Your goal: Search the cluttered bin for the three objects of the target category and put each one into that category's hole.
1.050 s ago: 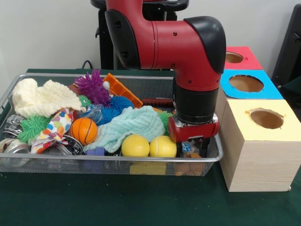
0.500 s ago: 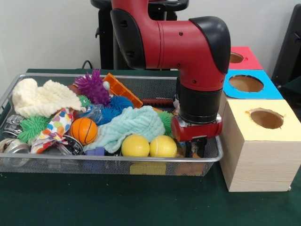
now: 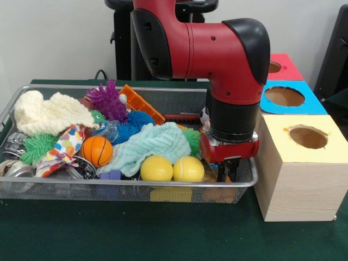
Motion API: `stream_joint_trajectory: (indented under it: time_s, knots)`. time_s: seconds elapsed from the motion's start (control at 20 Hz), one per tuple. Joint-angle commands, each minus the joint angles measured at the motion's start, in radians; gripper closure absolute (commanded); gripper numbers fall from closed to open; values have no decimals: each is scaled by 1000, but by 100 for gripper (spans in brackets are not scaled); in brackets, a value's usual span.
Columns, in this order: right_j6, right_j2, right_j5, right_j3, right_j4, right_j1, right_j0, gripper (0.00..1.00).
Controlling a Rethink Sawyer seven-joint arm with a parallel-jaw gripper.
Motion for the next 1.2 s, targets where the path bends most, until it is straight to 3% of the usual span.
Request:
stream_joint_trajectory:
  time_s: [0.05, 0.2, 0.4, 0.5, 0.9, 1.2]
  knots:
    - [145, 93, -28, 5, 46, 90, 5, 100]
    - [171, 78, -6, 88, 58, -15, 7, 100]
    - [145, 68, 135, 192, 89, -207, 8, 100]
    - [125, 65, 189, 213, 103, -259, 5, 100]
    - [90, 41, 304, 221, 127, -345, 16, 100]
    - [101, 34, 315, 273, 130, -402, 29, 100]
